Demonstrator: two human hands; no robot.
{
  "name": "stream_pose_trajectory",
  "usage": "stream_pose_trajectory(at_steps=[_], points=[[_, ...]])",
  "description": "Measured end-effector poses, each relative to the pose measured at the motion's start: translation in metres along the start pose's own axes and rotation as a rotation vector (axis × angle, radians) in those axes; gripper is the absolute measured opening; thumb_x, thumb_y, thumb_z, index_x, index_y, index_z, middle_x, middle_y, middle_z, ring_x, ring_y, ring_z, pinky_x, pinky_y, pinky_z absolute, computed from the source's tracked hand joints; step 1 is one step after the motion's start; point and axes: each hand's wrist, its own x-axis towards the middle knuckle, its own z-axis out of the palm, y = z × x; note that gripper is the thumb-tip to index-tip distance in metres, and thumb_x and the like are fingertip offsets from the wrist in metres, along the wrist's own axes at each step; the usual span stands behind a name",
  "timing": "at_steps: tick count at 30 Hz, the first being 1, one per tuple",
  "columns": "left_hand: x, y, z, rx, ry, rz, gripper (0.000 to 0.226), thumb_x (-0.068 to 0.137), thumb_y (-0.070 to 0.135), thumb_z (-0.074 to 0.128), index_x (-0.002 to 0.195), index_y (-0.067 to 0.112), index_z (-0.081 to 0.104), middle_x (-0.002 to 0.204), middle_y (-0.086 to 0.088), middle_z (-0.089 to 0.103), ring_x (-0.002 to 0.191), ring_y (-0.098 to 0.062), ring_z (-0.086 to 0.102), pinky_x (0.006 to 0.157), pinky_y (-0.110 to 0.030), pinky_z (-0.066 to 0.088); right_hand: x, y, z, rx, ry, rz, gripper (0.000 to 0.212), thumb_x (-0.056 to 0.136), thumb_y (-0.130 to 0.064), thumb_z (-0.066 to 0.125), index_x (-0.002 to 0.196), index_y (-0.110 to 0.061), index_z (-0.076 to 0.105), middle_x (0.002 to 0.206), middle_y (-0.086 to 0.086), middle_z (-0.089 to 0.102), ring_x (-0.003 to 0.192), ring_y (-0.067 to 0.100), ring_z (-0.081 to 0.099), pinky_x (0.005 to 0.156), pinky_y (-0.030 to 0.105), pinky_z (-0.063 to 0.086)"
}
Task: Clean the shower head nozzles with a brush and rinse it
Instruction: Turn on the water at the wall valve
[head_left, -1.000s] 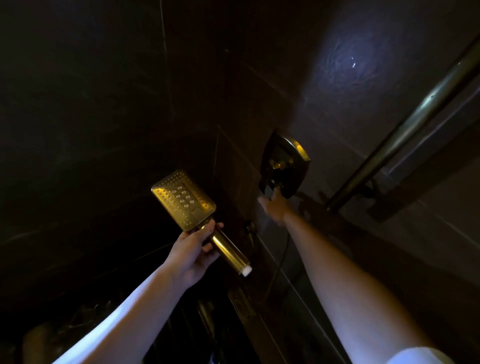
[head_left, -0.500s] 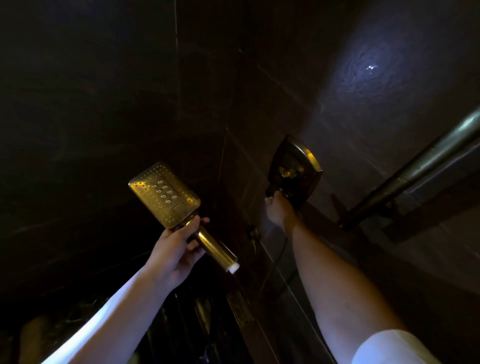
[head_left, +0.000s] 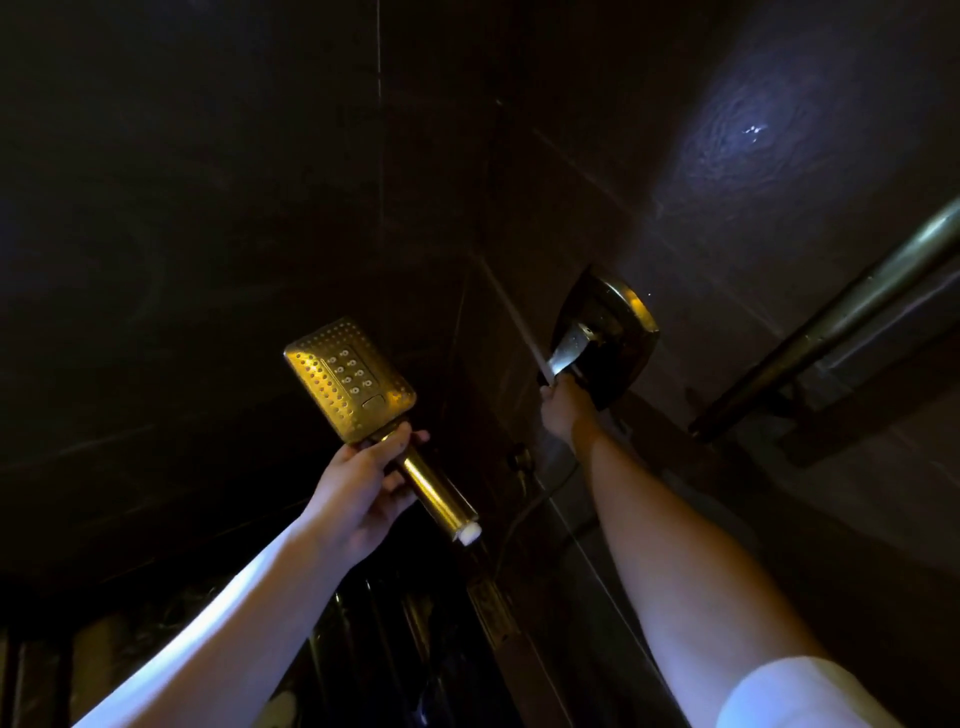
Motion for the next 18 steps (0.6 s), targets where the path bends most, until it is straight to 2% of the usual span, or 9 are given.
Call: stream_pose_trajectory(at_steps=[3, 4, 6, 7, 9, 11, 15, 18], points=[[-0.009, 0.000, -0.006, -0.013, 0.032, -0.039, 0.025, 0.086, 0.015, 0.069, 0.111, 0.014, 0.065, 0.090, -0.007, 0.077, 0.081, -0.025, 0.075, 0.070, -0.046, 0.060, -0.019, -0.001, -0.001, -0.043, -0.078, 0.095, 0.040, 0.104, -0.020, 0.038, 0.137, 0.000, 0.043, 0.138, 0.020, 0.051, 0.126, 0.032, 0.050, 0.090, 0.030, 0.040], [-0.013, -0.001, -0.008, -0.016, 0.041, -0.058, 0.024, 0.089, 0.015, 0.067, 0.112, 0.012, 0.064, 0.087, -0.007, 0.076, 0.080, -0.026, 0.075, 0.070, -0.046, 0.060, -0.025, 0.000, 0.003, -0.091, -0.099, 0.067, 0.039, 0.102, -0.017, 0.040, 0.137, 0.002, 0.044, 0.137, 0.021, 0.052, 0.123, 0.032, 0.052, 0.086, 0.029, 0.043], [-0.019, -0.003, -0.010, -0.010, 0.057, -0.077, 0.020, 0.092, 0.015, 0.064, 0.111, 0.011, 0.063, 0.081, -0.007, 0.075, 0.075, -0.025, 0.075, 0.066, -0.045, 0.060, -0.039, 0.000, 0.009, -0.124, -0.163, 0.067, 0.041, 0.098, -0.011, 0.047, 0.137, 0.002, 0.047, 0.134, 0.023, 0.054, 0.114, 0.033, 0.056, 0.066, 0.025, 0.041], [-0.023, -0.004, -0.011, -0.002, 0.065, -0.077, 0.017, 0.092, 0.015, 0.064, 0.109, 0.011, 0.063, 0.079, -0.007, 0.074, 0.072, -0.024, 0.075, 0.064, -0.043, 0.060, -0.045, 0.001, 0.013, -0.235, -0.222, 0.047, 0.044, 0.097, -0.010, 0.049, 0.140, -0.002, 0.045, 0.135, 0.023, 0.054, 0.116, 0.034, 0.056, 0.067, 0.025, 0.042], [-0.032, -0.006, -0.012, 0.017, 0.080, -0.064, 0.014, 0.093, 0.014, 0.063, 0.107, 0.012, 0.064, 0.075, -0.006, 0.073, 0.066, -0.022, 0.073, 0.059, -0.040, 0.059, -0.062, 0.004, 0.021, -0.321, -0.269, 0.072, 0.046, 0.095, -0.011, 0.051, 0.140, -0.004, 0.045, 0.140, 0.020, 0.051, 0.125, 0.034, 0.052, 0.080, 0.029, 0.044], [-0.040, -0.012, -0.015, 0.080, 0.106, -0.046, 0.012, 0.095, 0.013, 0.059, 0.106, 0.014, 0.063, 0.073, -0.005, 0.069, 0.063, -0.019, 0.070, 0.056, -0.037, 0.059, -0.084, 0.001, 0.029, -0.314, -0.272, 0.061, 0.042, 0.094, -0.013, 0.052, 0.134, -0.003, 0.053, 0.138, 0.018, 0.054, 0.126, 0.033, 0.052, 0.082, 0.029, 0.041], [-0.044, -0.028, -0.028, 0.286, 0.125, -0.070, 0.010, 0.100, 0.008, 0.045, 0.107, 0.009, 0.051, 0.070, -0.011, 0.054, 0.054, -0.022, 0.055, 0.049, -0.033, 0.052, -0.125, -0.012, 0.048, -0.411, -0.190, -0.011, 0.042, 0.095, -0.017, 0.046, 0.134, -0.005, 0.054, 0.137, 0.018, 0.057, 0.123, 0.034, 0.057, 0.093, 0.036, 0.048], [-0.041, -0.038, -0.038, 0.447, 0.116, -0.181, 0.018, 0.101, 0.008, 0.037, 0.089, 0.005, 0.050, 0.062, -0.009, 0.046, 0.044, -0.017, 0.044, 0.038, -0.022, 0.041, -0.156, -0.022, 0.062, -0.465, -0.152, -0.045, 0.042, 0.094, -0.016, 0.045, 0.132, -0.003, 0.055, 0.133, 0.020, 0.060, 0.120, 0.035, 0.059, 0.094, 0.037, 0.049]])
